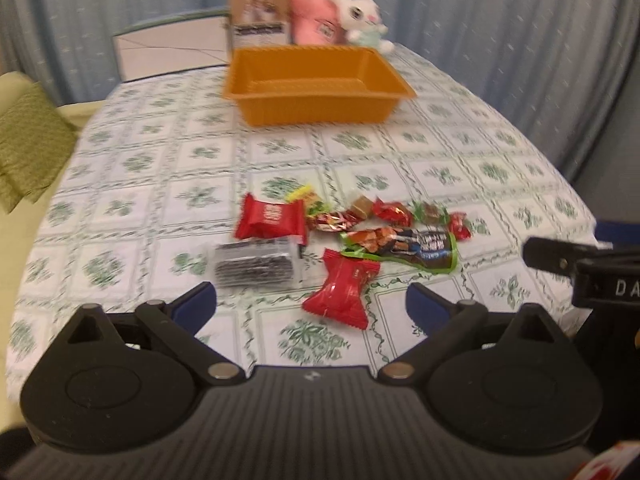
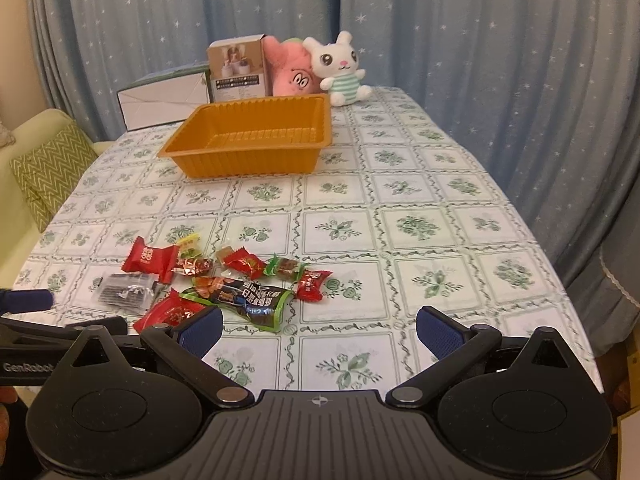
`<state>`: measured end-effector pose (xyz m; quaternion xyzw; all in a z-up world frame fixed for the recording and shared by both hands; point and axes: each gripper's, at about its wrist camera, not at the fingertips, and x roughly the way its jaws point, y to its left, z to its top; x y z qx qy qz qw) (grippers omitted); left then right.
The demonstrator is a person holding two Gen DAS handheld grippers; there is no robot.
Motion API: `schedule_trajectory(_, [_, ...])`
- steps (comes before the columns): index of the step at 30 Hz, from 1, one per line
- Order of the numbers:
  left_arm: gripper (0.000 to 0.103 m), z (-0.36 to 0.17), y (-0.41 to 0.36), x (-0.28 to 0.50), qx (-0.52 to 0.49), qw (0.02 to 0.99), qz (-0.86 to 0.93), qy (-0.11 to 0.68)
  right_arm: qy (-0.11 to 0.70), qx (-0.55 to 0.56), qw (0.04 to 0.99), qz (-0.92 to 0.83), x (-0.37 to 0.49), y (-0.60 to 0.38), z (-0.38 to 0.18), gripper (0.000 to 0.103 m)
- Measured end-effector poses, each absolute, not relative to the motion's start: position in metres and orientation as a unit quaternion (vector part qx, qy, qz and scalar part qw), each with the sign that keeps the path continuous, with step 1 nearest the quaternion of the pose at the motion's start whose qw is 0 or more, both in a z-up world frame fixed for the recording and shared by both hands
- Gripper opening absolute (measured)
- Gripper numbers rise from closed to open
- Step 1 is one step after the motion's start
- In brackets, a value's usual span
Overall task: Organize snacks
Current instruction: 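Grasp the red candy packet with the left gripper while the right gripper grasps the green-blue bar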
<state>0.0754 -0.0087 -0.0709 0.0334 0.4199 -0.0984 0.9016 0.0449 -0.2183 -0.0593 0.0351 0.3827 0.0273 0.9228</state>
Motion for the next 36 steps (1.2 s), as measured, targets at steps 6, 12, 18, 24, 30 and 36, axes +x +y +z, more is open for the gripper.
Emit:
schedule_trajectory(6, [0.087, -0.100, -0.023, 0.099, 0.075, 0.890, -0.148, 0.425, 0.383, 0.028, 0.923, 0.039, 0.069, -0.219, -0.081, 0.103])
schedule_trajectory(12, [0.074, -0.118, -0.036, 0.108, 0.112, 0.881, -0.186, 0.421, 0.407, 0.004, 0.913, 0.027, 0.088, -0.219, -0.101, 0.044])
schedule_trajectory(18, [0.063, -0.125, -0.044, 0.112, 0.132, 0.871, -0.206, 0.426, 0.408, 0.006, 0.912, 0.050, 0.094, -0.220, -0.106, 0.044])
schedule_trajectory(24, [0.032, -0.131, -0.047, 0.117, 0.136, 0.865, -0.205, 0.438, 0.405, -0.011, 0.910, 0.086, 0.099, -0.214, -0.104, 0.044])
schedule_trajectory(30, [0.025, -0.119, -0.039, 0.117, 0.129, 0.871, -0.198, 0.431, 0.409, -0.048, 0.897, 0.161, 0.105, -0.199, -0.105, 0.045])
schedule_trajectory(36, [0.025, -0.097, -0.024, 0.121, 0.117, 0.883, -0.189, 0.414, 0.395, -0.085, 0.888, 0.219, 0.115, -0.188, -0.106, 0.061])
